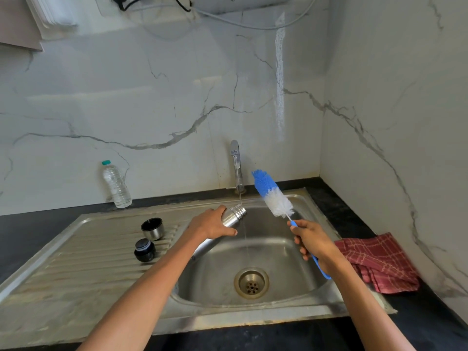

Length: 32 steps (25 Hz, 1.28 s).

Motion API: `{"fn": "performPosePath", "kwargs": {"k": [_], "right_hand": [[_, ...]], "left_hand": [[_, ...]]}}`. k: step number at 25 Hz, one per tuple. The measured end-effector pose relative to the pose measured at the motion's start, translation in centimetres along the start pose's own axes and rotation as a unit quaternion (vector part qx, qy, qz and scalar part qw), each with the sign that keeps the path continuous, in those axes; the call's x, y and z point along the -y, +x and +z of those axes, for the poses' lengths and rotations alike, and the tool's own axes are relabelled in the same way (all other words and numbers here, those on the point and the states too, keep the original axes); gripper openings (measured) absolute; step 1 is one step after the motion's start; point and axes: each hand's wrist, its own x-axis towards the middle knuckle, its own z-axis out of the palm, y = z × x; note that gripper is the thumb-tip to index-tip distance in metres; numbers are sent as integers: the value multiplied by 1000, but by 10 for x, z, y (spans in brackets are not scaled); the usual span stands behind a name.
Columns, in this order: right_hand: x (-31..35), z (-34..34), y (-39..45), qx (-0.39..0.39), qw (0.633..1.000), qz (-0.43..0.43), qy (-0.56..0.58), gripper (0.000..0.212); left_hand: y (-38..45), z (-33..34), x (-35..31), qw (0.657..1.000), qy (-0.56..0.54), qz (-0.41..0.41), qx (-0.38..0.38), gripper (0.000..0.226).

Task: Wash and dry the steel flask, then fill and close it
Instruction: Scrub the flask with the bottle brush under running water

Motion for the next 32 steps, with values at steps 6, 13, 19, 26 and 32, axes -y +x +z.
{"fn": "performPosePath", "kwargs": {"k": [6, 13, 19, 26, 32], "right_hand": [[-1, -3, -4, -12, 1000, -6, -19, 18], [-1, -4, -11, -7, 1000, -6, -21, 17], [0, -4, -12, -6, 1000, -3, -26, 16], [-2, -4, -11, -2, 1000, -2, -28, 18], [0, -4, -15, -5, 999, -6, -37, 17]], "left_hand": [[3, -12, -13, 994, 97, 29, 36, 88], [8, -25, -21, 963, 260, 48, 50, 84], [11, -24, -18, 945, 325, 43, 25, 85], [12, -28, -22, 908, 413, 62, -10, 81], [10, -15, -29, 847, 521, 97, -31, 66]]}}
